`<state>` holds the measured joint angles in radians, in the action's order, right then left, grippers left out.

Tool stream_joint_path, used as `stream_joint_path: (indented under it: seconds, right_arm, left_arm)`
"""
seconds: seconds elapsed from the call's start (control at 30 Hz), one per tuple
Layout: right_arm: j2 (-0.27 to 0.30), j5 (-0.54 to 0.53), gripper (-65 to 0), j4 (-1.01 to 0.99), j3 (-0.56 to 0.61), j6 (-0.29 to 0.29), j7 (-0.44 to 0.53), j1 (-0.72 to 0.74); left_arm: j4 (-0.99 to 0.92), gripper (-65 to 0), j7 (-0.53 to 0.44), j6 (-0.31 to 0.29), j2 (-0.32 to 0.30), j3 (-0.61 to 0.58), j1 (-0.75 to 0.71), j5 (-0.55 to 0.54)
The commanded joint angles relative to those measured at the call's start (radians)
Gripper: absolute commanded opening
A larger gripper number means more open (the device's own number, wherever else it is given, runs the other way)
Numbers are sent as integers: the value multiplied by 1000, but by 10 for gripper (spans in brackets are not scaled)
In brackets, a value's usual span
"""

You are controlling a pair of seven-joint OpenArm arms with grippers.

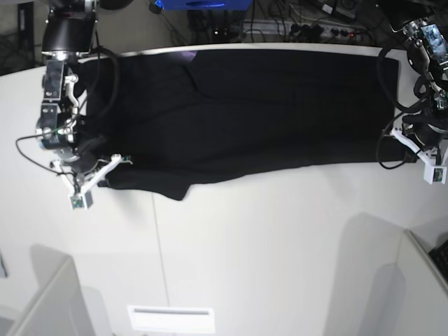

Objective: Fold the T-shirt properly
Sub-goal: 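Lift the hem and sleeve corners and fold them toward the shoulder edge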

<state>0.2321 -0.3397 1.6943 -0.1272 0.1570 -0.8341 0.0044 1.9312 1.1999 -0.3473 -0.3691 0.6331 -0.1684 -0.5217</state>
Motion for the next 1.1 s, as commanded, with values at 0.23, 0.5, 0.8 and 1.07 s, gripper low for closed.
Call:
stream_joint_path:
  seconds: [0.23,0.5,0.8,1.07]
  right_arm:
    - [11,-8,-650,119,-5,-1,-29,-44]
    - [11,-8,-650,188,-7,-1,-29,-116]
    - [-30,-8,-650,221,-139,3,-77,-165]
    - [-55,-9,-650,309,-153,5,-135,-192]
  left_arm:
    - [21,-650,-15,-89,-9,64,-87,-4]
    - [21,-650,-15,-171,-12,135,-145,-4]
    - [46,-650,-15,-172,-12,135,-181,-4]
    - [50,-650,-13,-172,-11,163,-181,-4]
